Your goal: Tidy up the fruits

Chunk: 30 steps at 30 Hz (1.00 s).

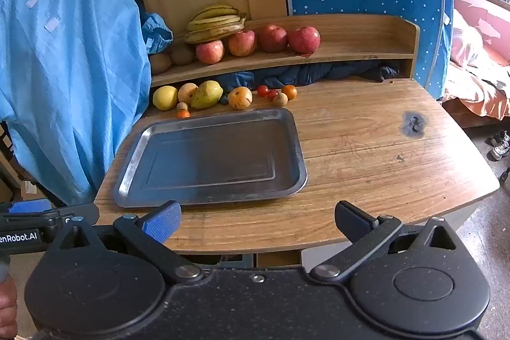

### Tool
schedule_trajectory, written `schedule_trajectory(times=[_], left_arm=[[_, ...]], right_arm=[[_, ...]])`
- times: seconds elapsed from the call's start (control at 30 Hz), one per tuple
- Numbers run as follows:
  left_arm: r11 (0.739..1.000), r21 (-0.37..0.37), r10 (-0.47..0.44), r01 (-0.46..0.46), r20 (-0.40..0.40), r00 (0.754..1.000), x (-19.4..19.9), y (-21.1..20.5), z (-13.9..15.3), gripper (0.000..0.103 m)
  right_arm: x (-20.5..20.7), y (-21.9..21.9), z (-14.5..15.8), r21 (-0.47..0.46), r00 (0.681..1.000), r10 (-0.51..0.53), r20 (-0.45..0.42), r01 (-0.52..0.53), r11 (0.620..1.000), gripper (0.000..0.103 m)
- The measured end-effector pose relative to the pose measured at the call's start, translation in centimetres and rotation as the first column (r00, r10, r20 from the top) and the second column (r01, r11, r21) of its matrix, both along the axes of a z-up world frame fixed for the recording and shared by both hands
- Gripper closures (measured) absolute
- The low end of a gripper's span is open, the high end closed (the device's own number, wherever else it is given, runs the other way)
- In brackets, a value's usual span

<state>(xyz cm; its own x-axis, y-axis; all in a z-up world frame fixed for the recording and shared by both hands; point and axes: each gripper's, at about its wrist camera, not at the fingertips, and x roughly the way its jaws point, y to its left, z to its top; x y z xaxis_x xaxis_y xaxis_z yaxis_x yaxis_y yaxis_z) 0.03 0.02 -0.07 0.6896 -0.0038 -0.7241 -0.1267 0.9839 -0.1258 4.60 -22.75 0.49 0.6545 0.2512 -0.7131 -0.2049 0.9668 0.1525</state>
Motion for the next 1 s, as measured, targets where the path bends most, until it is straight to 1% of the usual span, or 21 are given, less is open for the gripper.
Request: schedule_trajectory(times=[0.2, 0.23, 0.3, 0.5, 1.0], left_arm=[[1.0, -0.005, 0.001, -0.001, -0.011, 1.0, 0.1, 0.4, -0.7, 0.001], [1.0, -0.002, -0.002, 0.002, -0.011, 1.0, 0.0, 0.0, -0.8, 0.001], [1.0, -0.001, -0.002, 0.002, -0.016, 1.0, 0.1, -0.2, -0.3, 0.001], [1.0, 0.004, -0.01, 0.01, -0.03, 0.999, 0.2, -0.9, -0.4, 0.001], [0.999, 0.024, 0.027, -0.025, -0.052, 0.998, 0.3, -2.5, -0.2, 0.001]], right_arm=[[-0.1, -0.1, 0.3, 0.003, 1.0, -0.001, 0.011, 0.001, 1.0, 0.001], [-0.2, 0.0, -0.2, 0.0, 1.0, 0.0, 0.008, 0.0, 1.0, 0.001], [-0.4, 0.0, -0.1, 0.003, 1.0, -0.002, 0.009, 0.002, 1.0, 0.001], [0.0, -0.5, -0.1, 0.014, 1.0, -0.004, -0.002, 0.004, 1.0, 0.001], [1.0, -2.0, -0.9, 0.033, 1.0, 0.015, -0.019, -0.014, 0.999, 0.001]])
